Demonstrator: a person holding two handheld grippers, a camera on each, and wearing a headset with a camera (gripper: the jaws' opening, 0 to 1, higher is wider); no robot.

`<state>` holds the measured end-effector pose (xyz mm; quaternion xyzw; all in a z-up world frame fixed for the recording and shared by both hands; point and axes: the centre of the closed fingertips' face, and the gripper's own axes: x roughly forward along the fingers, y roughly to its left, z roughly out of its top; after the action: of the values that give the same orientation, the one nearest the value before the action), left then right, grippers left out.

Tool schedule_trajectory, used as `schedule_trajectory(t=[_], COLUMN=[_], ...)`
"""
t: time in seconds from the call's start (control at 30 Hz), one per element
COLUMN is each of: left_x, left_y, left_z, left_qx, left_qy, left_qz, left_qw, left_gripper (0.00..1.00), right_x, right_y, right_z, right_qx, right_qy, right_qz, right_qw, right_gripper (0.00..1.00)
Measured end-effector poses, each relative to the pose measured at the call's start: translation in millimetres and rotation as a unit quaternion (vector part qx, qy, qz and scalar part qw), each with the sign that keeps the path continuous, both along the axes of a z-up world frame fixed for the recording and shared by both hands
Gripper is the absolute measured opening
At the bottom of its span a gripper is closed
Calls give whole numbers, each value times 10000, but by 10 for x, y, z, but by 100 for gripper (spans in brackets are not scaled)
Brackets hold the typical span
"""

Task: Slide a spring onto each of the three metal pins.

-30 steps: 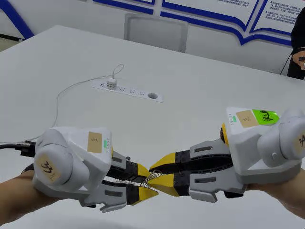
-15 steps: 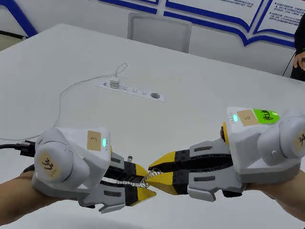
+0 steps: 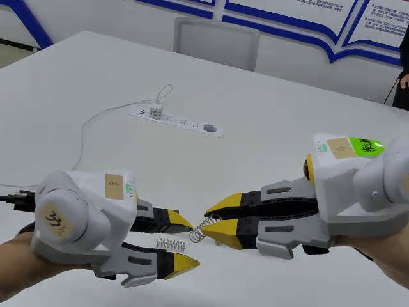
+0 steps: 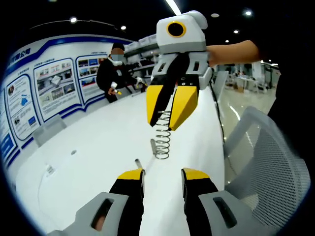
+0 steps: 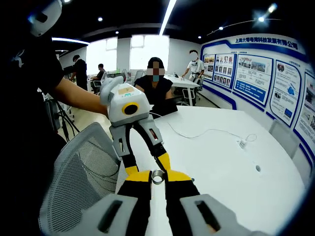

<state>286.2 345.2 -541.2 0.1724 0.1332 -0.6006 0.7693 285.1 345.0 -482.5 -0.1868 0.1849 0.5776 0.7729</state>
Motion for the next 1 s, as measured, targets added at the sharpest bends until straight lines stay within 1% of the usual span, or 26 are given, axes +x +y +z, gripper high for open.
schedule_trajectory(t=[0.03,0.07,0.13,0.17,0.23,0.3,0.37,0.47,0.5,0.6,0.67,0.7,0.73,0.77,0.83,1.0], left_x=[29,57,75,84,138,164,190,227,244,274,284,280,275,276,279,300], left_y=[37,77,122,151,256,330,415,520,560,623,647,656,661,664,678,746], left_z=[4,12,40,48,58,53,45,50,53,53,47,41,38,34,14,-75], left_qx=[-14,-38,-189,-233,-258,-260,-254,-290,-306,-334,-348,-362,-391,-394,-370,-281], left_qy=[-5,35,224,291,249,298,339,388,405,445,485,537,581,589,602,691], left_qz=[74,167,292,329,463,560,668,823,887,997,1038,1041,1041,1047,1068,1171], left_qw=[10000,9998,9991,9988,9983,9976,9969,9954,9948,9935,9928,9925,9921,9920,9918,9903], left_gripper=[32,33,36,36,37,39,43,49,50,53,56,59,62,65,68,70], right_x=[37,76,130,162,252,306,370,459,493,556,587,617,646,669,715,809], right_y=[-33,-65,-116,-142,-226,-283,-346,-447,-480,-535,-562,-584,-607,-623,-660,-722], right_z=[1,8,13,18,14,-4,-28,-101,-127,-168,-197,-217,-241,-256,-296,-442], right_qx=[-47,-76,-109,-112,-170,-234,-254,-424,-444,-481,-522,-529,-520,-514,-549,-695], right_qy=[-31,-66,-95,-114,-152,-179,-163,-206,-172,-159,-162,-150,-109,-86,-62,34], right_qz=[-43,-90,-161,-218,-378,-455,-592,-758,-849,-985,-1030,-1097,-1159,-1222,-1299,-1400], right_qw=[10000,9999,9998,9996,9990,9985,9978,9960,9953,9939,9932,9924,9918,9911,9900,9877], right_gripper=[10,10,10,10,10,10,10,10,10,10,10,10,10,10,10,10])
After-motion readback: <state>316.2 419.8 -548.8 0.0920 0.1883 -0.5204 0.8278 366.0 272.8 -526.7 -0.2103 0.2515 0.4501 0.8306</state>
